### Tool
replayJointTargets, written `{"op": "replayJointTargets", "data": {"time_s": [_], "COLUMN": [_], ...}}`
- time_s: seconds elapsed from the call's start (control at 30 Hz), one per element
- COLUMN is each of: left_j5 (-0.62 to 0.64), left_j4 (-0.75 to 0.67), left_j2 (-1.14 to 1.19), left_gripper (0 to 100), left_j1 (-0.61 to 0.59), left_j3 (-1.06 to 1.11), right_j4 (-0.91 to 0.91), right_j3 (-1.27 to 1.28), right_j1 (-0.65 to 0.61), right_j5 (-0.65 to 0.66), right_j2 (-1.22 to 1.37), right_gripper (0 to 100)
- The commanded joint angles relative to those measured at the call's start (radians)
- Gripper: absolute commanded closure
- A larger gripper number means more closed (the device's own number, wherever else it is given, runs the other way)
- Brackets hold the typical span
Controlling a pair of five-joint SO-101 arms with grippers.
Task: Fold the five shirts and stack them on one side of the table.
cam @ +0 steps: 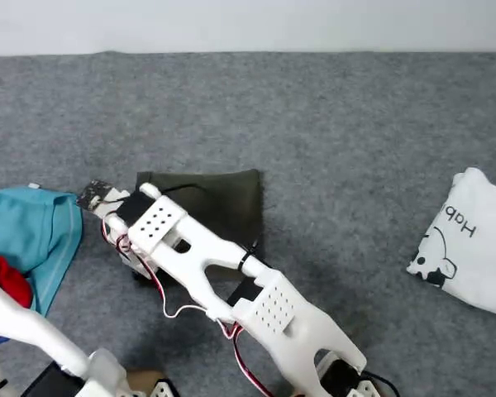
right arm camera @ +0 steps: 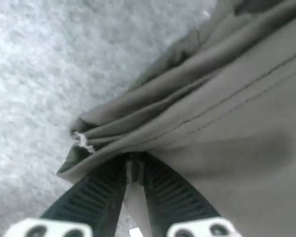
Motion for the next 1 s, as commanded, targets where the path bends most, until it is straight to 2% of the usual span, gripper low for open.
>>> {"op": "replayJointTargets", "data": {"time_s": [0.0, 0.23, 0.33, 0.67, 0.87, 0.97], "left_j5": [0.003, 0.003, 0.003, 0.003, 0.003, 0.003], "left_j4": [0.012, 0.012, 0.012, 0.012, 0.015, 0.037], "left_j2": [-0.032, -0.034, -0.034, -0.034, -0.034, -0.034], "left_gripper": [99, 99, 99, 99, 99, 99], "left_j1": [-0.002, 0.0, 0.0, 0.002, 0.014, 0.048], "left_j3": [-0.027, -0.03, -0.031, -0.031, -0.031, -0.031], "right_j4": [0.056, 0.223, 0.232, 0.232, 0.228, 0.206], "right_j3": [-0.084, -0.259, -0.27, 0.068, 0.192, 0.192], "right_j1": [-0.01, 0.015, 0.054, 0.257, 0.366, 0.375], "right_j5": [0.0, 0.002, 0.002, -0.008, -0.241, -0.278], "right_j2": [-0.082, -0.176, -0.22, -0.426, -0.476, -0.424], "right_gripper": [98.8, 98.9, 98.9, 97.8, 77.6, 70.8]}}
